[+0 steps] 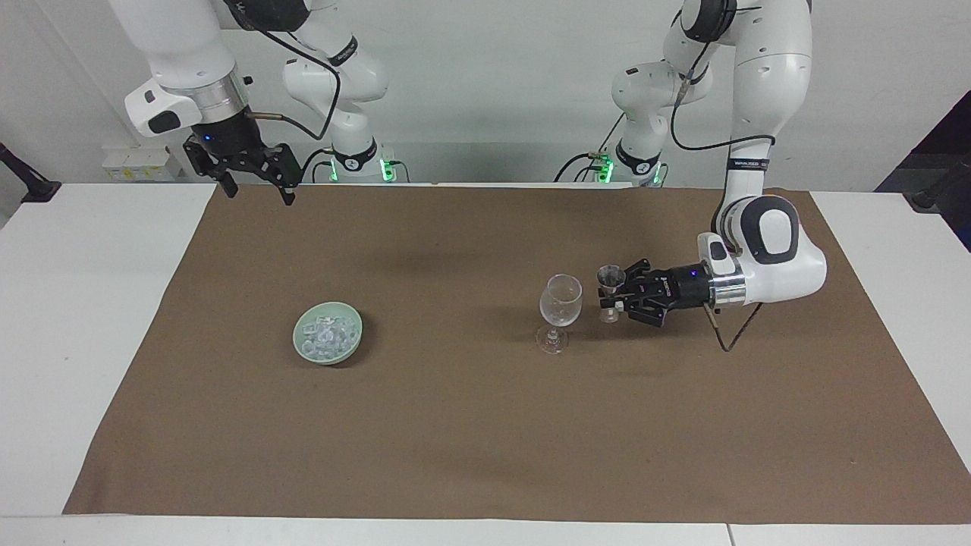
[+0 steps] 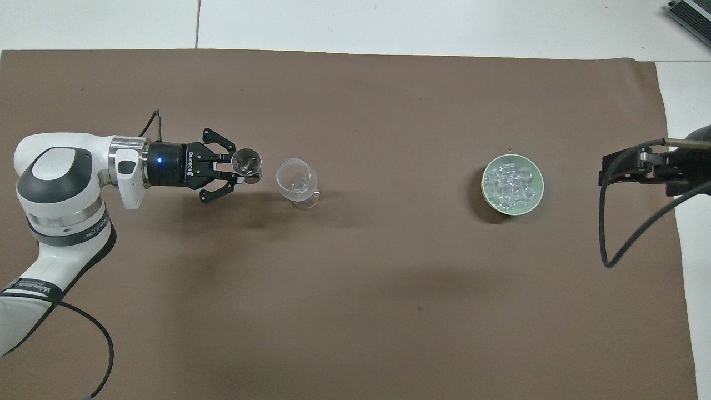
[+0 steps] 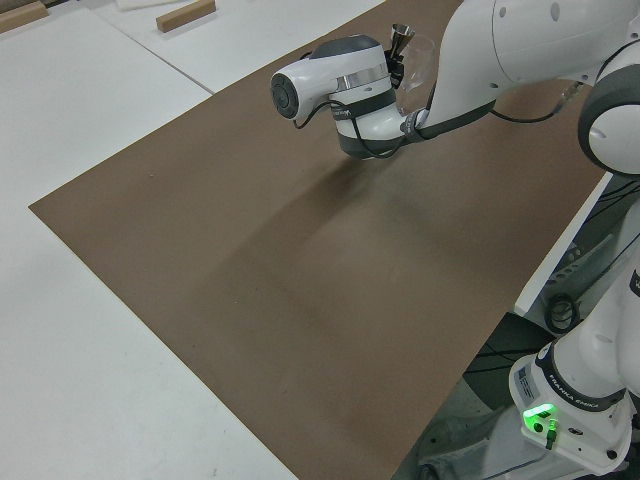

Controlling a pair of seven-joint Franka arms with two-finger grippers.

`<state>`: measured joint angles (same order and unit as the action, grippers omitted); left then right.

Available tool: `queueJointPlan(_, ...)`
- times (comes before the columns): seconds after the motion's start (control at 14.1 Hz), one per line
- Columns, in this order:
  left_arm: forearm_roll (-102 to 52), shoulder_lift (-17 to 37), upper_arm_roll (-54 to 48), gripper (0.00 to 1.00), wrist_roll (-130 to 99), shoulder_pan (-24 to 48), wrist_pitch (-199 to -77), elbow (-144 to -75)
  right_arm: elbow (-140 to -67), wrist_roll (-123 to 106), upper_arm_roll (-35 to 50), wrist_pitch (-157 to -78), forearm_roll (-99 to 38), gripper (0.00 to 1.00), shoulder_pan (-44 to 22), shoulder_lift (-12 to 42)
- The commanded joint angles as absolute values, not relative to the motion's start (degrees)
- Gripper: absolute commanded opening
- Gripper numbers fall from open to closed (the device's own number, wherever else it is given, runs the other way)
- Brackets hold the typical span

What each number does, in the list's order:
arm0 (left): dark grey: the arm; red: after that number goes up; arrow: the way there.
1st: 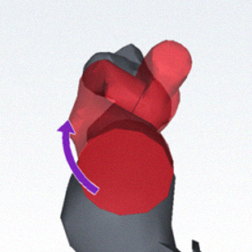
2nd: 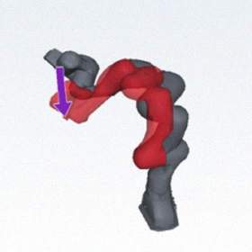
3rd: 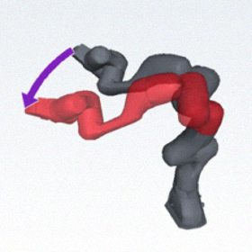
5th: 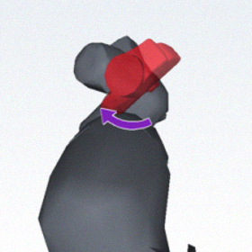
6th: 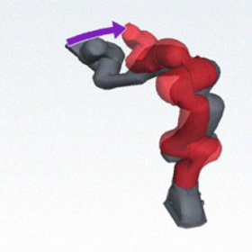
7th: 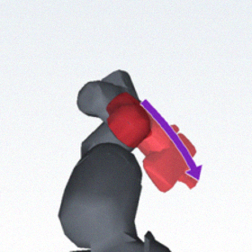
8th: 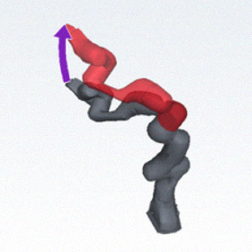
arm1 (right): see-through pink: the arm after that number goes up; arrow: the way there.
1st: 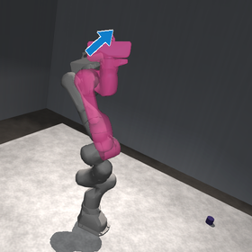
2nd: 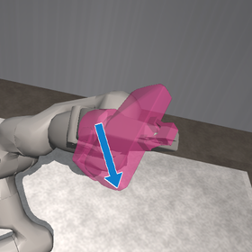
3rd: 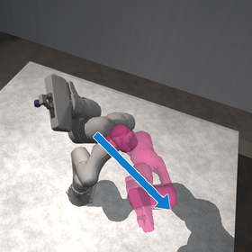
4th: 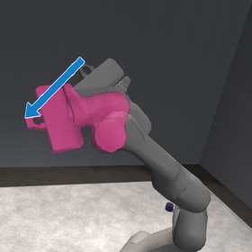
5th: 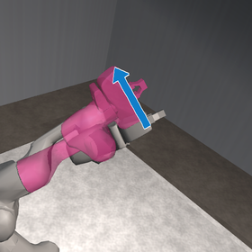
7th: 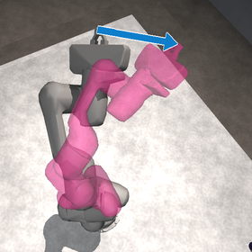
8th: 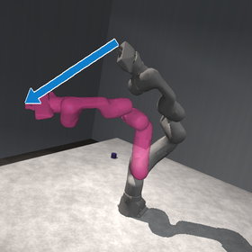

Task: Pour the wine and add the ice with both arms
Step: 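Lift the metal cup with the left gripper toward the clear cup, then tilt the metal cup over the clear cup with the left gripper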

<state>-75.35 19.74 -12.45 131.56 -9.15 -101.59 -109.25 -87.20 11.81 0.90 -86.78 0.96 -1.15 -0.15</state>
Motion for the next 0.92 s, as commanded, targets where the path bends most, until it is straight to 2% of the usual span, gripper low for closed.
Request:
queueJointPlan(0.0,-76.5,15.4,-11.3,0.00,128.9,-8.2,-106.1,-112.2,-87.2,10.7,0.8,-86.4,0.0,1.00,-0.7,-0.4)
queueJointPlan(0.85,-73.8,13.5,-11.1,0.00,128.1,-4.6,-112.1,-112.4,-87.2,10.7,0.8,-86.4,0.0,1.00,-0.7,-0.4)
